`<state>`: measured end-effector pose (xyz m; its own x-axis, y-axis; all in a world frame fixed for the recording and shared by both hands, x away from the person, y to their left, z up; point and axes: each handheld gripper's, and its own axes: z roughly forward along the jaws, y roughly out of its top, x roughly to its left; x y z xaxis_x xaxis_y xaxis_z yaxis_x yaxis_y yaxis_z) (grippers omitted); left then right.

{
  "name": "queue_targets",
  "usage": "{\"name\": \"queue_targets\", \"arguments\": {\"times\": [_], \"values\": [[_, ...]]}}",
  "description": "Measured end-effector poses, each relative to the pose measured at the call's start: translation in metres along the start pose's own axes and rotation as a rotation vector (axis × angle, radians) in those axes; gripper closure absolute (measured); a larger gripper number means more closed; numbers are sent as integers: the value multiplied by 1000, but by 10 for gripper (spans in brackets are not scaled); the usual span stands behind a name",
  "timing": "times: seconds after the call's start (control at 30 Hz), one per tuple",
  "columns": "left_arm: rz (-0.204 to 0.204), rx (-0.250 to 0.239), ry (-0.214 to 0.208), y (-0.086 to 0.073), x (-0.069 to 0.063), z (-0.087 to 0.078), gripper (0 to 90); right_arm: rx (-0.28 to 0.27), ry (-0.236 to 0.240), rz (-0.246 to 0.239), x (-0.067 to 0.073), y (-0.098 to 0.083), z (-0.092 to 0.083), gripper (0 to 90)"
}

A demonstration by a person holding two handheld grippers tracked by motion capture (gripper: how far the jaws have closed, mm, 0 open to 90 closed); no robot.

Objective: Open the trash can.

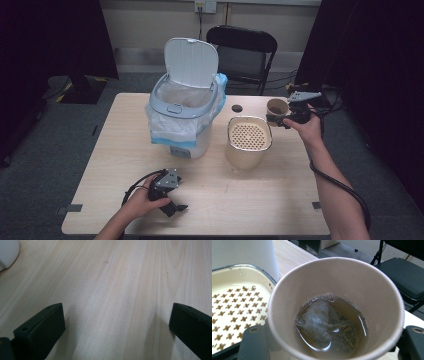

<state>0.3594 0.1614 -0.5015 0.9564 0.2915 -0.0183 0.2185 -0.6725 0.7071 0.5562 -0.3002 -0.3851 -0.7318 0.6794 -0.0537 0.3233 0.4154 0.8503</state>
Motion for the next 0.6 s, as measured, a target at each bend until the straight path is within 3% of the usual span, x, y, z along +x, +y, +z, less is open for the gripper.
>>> {"name": "queue_targets", "arguments": {"times": [0.17,0.33,0.6], "values": [[-1,-5,-1,0,0,0,0,2,4,-23,3,10,6,271],[-1,-5,-1,0,0,0,0,1,-6,-76,10,20,10,271],[1,2,1,0,0,0,0,-4,-80,-239,25,31,9,274]]}}
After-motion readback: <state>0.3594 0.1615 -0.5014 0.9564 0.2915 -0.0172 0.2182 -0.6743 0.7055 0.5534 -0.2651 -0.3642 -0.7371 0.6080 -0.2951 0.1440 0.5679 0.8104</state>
